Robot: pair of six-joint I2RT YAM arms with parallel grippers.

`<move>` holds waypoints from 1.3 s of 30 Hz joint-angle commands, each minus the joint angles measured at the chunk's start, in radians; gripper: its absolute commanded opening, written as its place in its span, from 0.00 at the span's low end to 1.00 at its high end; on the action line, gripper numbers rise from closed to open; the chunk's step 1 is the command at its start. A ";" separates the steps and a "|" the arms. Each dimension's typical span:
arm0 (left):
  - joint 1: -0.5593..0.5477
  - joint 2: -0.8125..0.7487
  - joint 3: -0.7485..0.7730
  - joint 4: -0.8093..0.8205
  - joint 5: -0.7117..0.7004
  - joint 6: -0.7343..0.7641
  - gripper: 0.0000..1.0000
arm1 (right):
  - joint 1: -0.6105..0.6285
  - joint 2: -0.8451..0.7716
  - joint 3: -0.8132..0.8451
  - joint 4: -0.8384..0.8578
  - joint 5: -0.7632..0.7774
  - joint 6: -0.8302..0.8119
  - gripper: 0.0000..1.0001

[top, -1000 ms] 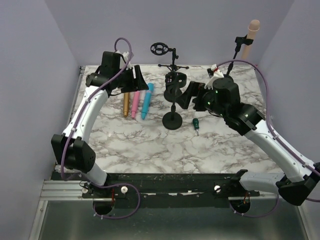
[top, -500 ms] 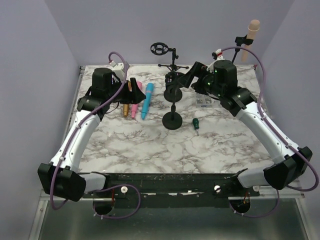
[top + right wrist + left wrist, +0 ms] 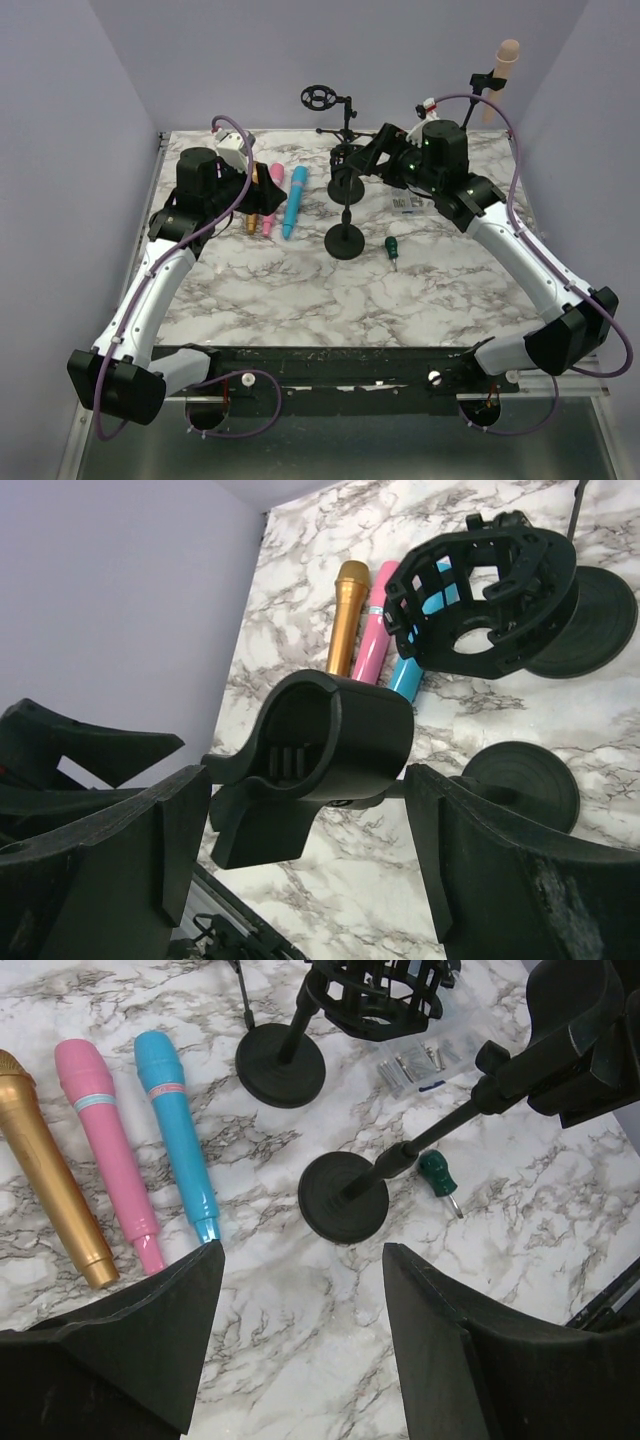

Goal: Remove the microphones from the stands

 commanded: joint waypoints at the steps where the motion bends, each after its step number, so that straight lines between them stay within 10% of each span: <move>1: -0.012 -0.013 -0.012 0.023 -0.030 0.029 0.66 | 0.001 0.023 -0.058 0.027 0.004 0.007 0.85; 24: -0.040 -0.041 -0.024 0.015 -0.095 0.059 0.66 | 0.000 -0.009 -0.421 0.069 0.073 -0.007 0.82; 39: -0.040 -0.054 -0.022 0.013 -0.090 0.057 0.66 | -0.001 -0.047 -0.237 -0.029 0.088 -0.111 1.00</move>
